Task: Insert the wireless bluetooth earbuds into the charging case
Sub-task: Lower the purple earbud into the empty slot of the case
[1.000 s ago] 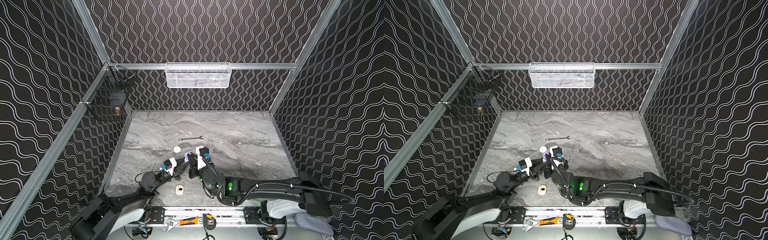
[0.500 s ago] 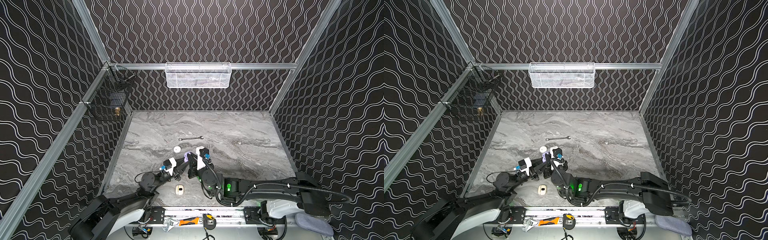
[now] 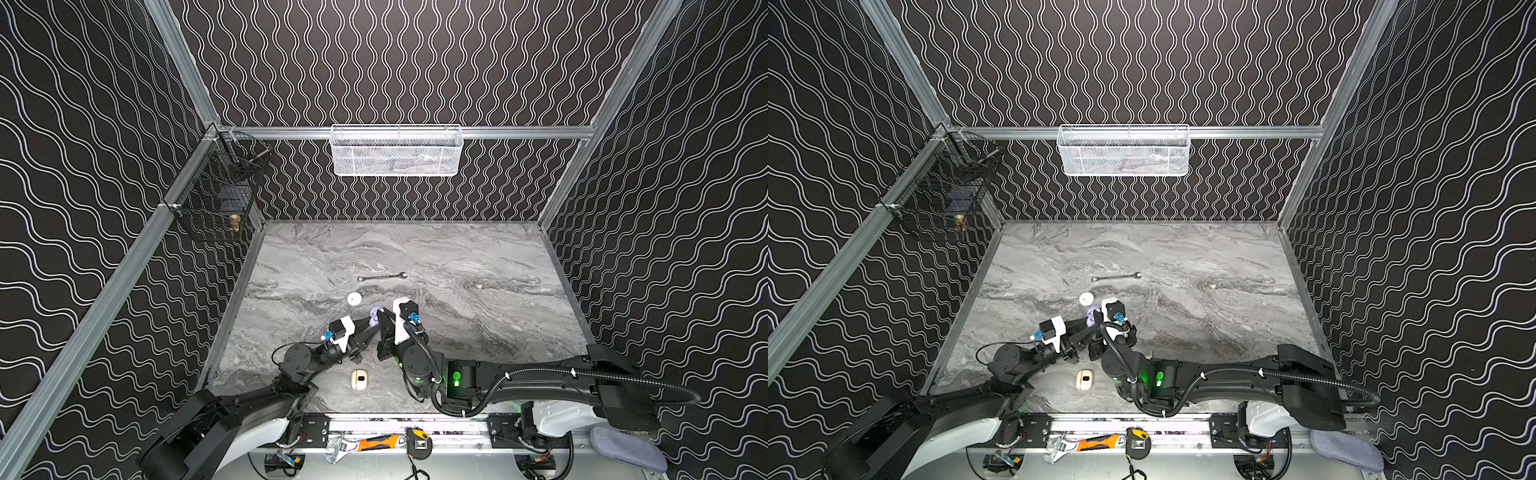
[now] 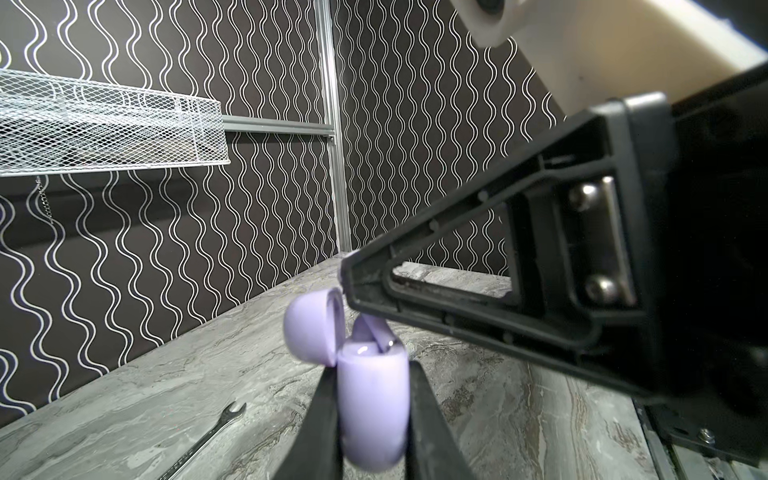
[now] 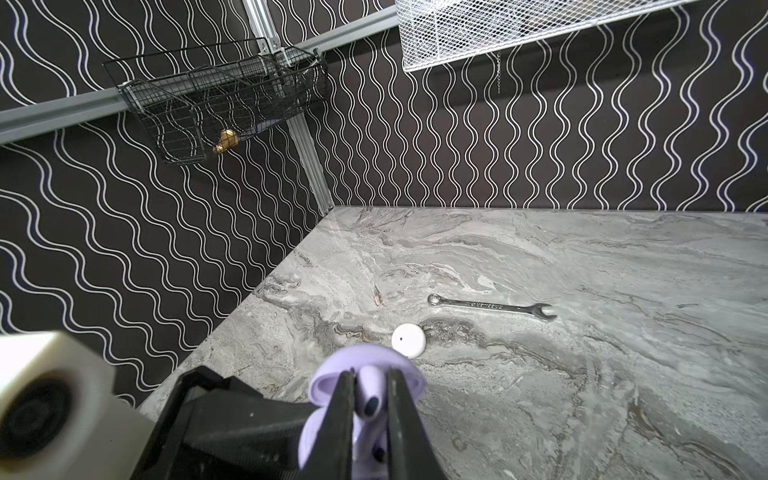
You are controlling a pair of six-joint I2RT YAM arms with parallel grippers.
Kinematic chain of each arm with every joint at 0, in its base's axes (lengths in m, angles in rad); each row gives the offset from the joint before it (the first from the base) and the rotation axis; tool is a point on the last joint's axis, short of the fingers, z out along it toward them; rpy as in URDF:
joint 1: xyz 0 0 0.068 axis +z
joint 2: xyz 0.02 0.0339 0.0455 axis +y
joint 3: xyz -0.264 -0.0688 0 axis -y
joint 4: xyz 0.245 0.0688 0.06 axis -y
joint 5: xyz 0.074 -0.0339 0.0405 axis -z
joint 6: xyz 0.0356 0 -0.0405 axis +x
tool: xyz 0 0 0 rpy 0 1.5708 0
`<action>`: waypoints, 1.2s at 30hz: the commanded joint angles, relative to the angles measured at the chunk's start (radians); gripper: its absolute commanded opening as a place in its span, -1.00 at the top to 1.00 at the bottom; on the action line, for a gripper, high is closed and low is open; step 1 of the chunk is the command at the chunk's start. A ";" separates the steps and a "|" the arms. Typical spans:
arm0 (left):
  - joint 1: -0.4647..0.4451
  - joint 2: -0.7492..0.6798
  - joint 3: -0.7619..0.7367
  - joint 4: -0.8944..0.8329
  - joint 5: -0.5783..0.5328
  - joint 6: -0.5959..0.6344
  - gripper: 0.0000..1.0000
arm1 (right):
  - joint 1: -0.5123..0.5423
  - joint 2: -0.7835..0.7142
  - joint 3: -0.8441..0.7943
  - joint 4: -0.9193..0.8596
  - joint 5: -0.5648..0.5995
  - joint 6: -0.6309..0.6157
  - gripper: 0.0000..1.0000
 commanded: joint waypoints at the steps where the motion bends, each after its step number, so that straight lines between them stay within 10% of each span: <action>1: 0.001 -0.008 0.004 0.124 -0.049 -0.004 1.00 | 0.002 -0.004 -0.005 0.006 0.015 -0.045 0.98; 36: 0.002 -0.079 0.004 0.060 -0.073 -0.014 1.00 | 0.037 0.028 -0.032 0.118 0.019 -0.051 1.00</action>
